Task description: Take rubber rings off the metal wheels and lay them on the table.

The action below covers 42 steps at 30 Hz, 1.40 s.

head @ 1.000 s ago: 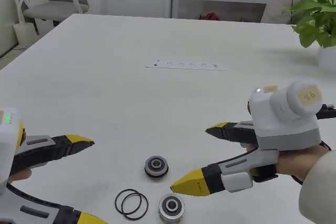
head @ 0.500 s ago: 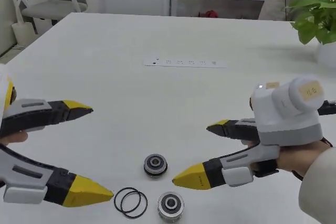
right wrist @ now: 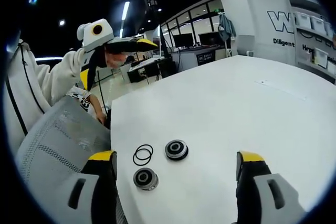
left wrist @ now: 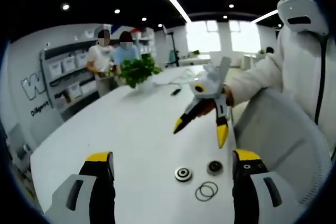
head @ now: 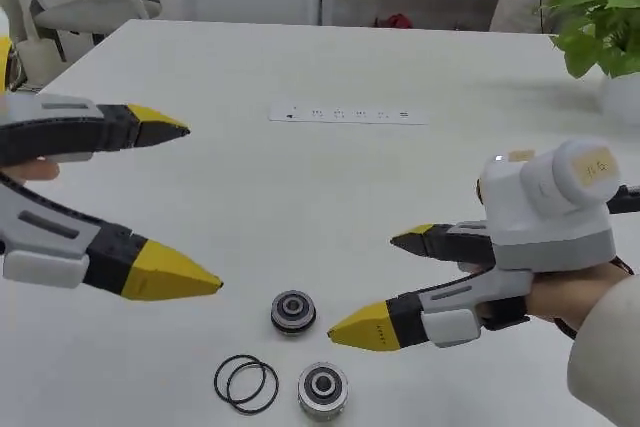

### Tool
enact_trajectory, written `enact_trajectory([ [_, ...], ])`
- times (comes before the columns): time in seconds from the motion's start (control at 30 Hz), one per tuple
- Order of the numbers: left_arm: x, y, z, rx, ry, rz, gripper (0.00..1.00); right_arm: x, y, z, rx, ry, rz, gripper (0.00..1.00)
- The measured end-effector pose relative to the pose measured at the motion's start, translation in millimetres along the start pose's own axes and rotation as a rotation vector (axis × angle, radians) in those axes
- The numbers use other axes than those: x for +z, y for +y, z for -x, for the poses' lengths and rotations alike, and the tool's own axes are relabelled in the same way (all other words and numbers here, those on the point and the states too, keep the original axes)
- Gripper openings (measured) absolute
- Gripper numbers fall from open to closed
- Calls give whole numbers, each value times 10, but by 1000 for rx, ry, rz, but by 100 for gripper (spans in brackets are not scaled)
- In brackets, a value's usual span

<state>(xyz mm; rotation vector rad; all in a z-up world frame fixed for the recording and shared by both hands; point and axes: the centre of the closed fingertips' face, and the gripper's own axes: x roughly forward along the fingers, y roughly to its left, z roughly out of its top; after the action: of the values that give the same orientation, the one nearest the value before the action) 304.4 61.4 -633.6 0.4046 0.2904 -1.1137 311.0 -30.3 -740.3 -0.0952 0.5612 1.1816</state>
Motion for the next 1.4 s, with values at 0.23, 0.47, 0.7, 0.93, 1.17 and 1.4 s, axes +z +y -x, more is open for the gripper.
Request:
enact_trajectory([
  [0.23,250,66,-170,-31,-40,-36,93,-8,-11,-5,0,0,-6,90],
  [0.47,361,88,-412,-57,-49,-76,89,-16,-34,-5,-9,-1,-5,86],
  [0.7,187,131,-669,-49,-33,-69,85,-12,-76,7,-23,-11,-16,82],
  [0.93,-109,100,-797,-41,-32,-11,80,-40,-103,-2,-25,-9,-29,78],
  [1.17,-330,27,-907,-61,-17,30,79,-78,-111,-26,-19,3,-42,74],
  [1.4,-621,-27,-966,-62,21,63,65,-86,-98,-34,-13,4,-45,72],
])
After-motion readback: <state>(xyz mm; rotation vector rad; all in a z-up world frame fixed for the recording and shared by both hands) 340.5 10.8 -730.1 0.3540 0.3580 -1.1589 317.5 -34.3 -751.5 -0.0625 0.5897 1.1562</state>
